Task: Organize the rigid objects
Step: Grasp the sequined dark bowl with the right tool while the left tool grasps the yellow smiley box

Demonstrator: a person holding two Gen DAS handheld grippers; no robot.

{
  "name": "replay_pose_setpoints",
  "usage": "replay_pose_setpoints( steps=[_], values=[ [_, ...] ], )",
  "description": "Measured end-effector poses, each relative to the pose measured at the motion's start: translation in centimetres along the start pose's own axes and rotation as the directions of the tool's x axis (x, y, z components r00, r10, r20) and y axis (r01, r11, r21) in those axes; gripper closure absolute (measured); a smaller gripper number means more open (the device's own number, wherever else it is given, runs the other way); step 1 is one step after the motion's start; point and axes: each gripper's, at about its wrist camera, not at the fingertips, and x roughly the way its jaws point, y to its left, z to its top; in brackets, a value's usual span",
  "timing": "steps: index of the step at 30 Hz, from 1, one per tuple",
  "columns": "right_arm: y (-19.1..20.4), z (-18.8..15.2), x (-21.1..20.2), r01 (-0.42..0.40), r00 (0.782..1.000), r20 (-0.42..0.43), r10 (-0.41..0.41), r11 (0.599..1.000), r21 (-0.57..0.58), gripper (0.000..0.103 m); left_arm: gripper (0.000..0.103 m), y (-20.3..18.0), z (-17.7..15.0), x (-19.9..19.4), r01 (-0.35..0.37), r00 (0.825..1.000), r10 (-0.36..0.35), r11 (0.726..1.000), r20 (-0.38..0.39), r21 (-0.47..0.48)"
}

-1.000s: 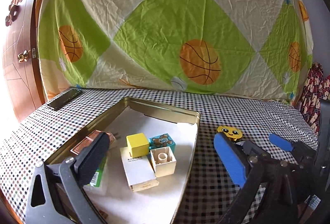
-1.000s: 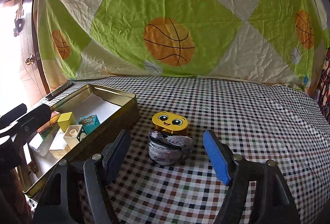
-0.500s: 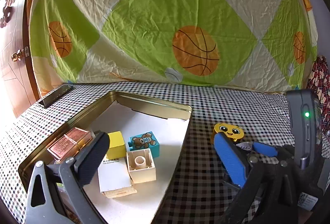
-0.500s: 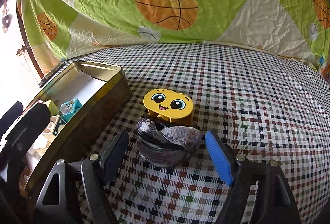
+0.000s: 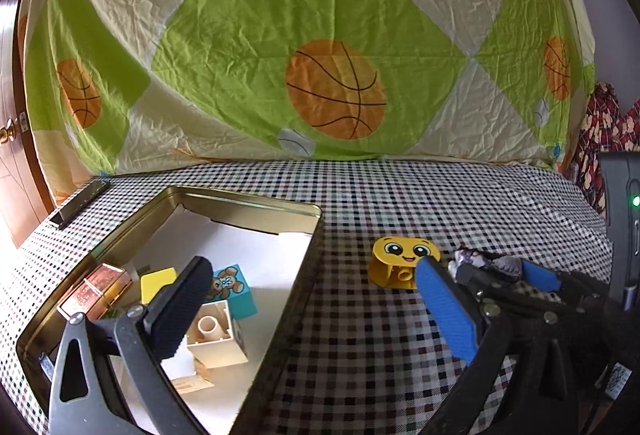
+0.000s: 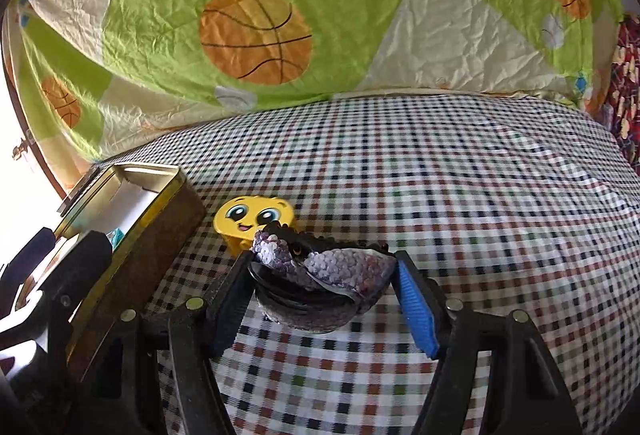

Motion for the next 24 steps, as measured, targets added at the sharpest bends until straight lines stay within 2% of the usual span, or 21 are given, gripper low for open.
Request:
replay_pose_setpoints(
  steps=[3,7,10,12,16,20,23,24],
  values=[
    [-2.2,0.4,-0.1,0.048,0.999,0.014,-0.049,0.998,0.038,0.033,0.0,-2.1,0.0,0.8,0.034,0.999,-0.032,0.997,-0.017,0.064],
    [-4.7,0.6,-0.4,0.089,0.995,0.032,-0.092,0.991,0.096,0.033,0.001,-4.6,0.3,3.3,0.076,0.994,-0.066,0.989,-0.083,0.126],
    [-6.1,0.7,-0.4,0.081,0.996,0.032,-0.086,0.986,0.145,0.033,0.001,-5.5,0.4,5.3,0.131,0.981,-0.109,0.982,-0.159,0.134],
    [-6.1,0.7,-0.4,0.081,0.996,0.036,-0.087,0.985,0.149,0.033,0.001,-6.1,0.2,6.8,0.157,0.966,-0.123,0.978,-0.228,0.138],
    [-6.0,0.6,-0.7,0.077,0.995,0.055,-0.086,0.986,0.146,0.033,0.001,-6.6,0.8,7.4,0.149,0.967,-0.114,0.978,-0.226,0.145],
    [-6.1,0.6,-0.8,0.067,0.995,0.062,-0.077,0.986,0.152,0.033,0.001,-7.2,0.8,9.1,0.147,0.95,-0.098,0.978,-0.297,0.146],
    [-5.9,0.6,-0.8,0.065,0.995,0.066,-0.075,0.988,0.142,0.033,0.001,-7.6,0.8,9.7,0.14,0.951,-0.089,0.978,-0.297,0.155],
    [-5.9,0.6,-0.8,0.064,0.995,0.066,-0.074,0.988,0.138,0.033,0.001,-7.7,0.9,9.7,0.135,0.956,-0.088,0.979,-0.279,0.155]
  ],
)
